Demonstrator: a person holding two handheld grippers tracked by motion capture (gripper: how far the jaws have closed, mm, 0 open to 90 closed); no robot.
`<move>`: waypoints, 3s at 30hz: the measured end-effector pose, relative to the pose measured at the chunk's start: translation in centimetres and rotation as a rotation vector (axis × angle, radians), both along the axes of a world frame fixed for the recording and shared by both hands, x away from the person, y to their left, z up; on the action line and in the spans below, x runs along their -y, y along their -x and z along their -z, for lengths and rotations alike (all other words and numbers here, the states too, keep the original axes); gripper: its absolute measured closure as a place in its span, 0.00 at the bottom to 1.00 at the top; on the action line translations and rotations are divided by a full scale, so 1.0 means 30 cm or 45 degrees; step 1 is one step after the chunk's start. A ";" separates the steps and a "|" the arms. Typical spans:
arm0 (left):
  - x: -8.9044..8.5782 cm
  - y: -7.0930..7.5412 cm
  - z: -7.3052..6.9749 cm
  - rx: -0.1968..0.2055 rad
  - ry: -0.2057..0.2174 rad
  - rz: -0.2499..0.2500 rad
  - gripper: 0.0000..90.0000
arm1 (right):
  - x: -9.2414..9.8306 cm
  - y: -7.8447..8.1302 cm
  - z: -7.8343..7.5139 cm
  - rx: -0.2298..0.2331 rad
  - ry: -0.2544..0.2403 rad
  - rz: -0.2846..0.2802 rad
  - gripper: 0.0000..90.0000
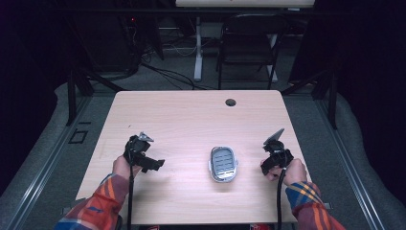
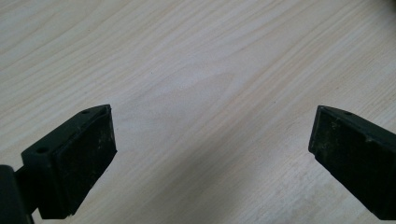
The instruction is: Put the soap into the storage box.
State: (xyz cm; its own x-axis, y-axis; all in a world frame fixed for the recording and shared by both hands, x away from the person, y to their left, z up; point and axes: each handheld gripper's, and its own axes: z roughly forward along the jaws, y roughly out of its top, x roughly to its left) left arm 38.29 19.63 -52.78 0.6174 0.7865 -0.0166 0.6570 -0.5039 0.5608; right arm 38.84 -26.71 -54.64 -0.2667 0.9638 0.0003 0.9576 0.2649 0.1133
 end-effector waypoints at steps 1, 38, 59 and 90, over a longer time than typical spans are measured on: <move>0.000 0.000 0.000 -0.001 0.000 0.000 0.01 | 0.006 -0.005 -0.005 -0.027 -0.006 -0.018 0.41; -0.012 0.003 -0.005 0.026 0.055 -0.016 0.00 | -0.047 -0.036 -0.189 0.014 0.010 -0.191 0.42; -0.005 0.008 -0.012 0.057 0.023 -0.014 0.00 | -0.159 -0.061 -0.306 0.025 0.034 -0.316 0.42; 0.000 0.012 -0.009 0.052 0.004 0.001 0.00 | -0.323 -0.079 -0.343 -0.009 0.065 -0.469 0.42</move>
